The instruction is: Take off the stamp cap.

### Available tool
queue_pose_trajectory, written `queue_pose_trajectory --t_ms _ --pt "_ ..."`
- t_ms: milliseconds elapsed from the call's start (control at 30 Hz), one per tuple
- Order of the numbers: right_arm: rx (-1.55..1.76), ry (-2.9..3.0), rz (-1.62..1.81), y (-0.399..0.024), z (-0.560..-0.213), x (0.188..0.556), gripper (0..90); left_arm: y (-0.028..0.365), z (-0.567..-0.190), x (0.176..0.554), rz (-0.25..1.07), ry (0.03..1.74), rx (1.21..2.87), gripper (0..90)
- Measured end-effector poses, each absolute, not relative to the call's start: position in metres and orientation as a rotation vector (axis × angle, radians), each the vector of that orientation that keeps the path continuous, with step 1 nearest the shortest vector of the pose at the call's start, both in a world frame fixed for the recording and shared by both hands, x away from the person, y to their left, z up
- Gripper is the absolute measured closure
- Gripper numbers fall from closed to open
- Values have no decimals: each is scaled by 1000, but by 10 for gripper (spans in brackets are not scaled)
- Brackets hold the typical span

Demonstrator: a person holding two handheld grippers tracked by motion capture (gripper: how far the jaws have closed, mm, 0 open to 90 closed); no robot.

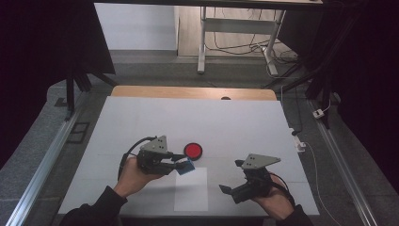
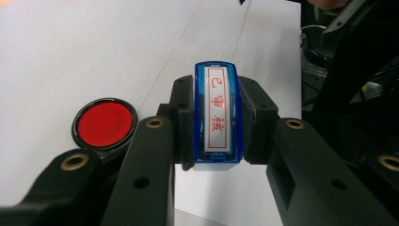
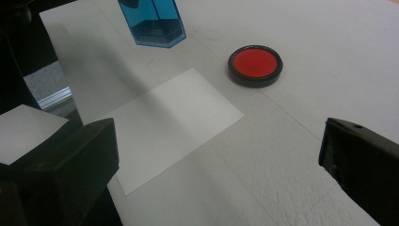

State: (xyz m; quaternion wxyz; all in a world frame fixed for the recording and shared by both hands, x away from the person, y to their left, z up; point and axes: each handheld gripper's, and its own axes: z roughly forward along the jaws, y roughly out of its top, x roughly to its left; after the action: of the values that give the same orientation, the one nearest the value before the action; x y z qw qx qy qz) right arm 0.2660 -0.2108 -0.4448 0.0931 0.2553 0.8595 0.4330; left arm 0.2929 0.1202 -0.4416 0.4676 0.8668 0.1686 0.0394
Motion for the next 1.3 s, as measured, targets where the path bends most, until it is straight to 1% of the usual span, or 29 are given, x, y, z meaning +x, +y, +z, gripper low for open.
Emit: queue_pose_trajectory --t_ms 733,1100,1233,1267,1300 --pt "656 2681 1240 -175 -454 288 0 121 -438 297 80 348 2118 700" --pt "572 2717 1275 -153 -459 297 0 121 -437 300 69 310 2120 700" --pt "533 2747 1295 -147 -460 302 65 121 -436 299 64 291 2115 700" --pt "503 2756 1323 -144 -461 304 96 121 -436 299 63 286 2113 701" --pt "503 2756 1323 -144 -461 304 96 121 -436 299 62 282 2113 701"
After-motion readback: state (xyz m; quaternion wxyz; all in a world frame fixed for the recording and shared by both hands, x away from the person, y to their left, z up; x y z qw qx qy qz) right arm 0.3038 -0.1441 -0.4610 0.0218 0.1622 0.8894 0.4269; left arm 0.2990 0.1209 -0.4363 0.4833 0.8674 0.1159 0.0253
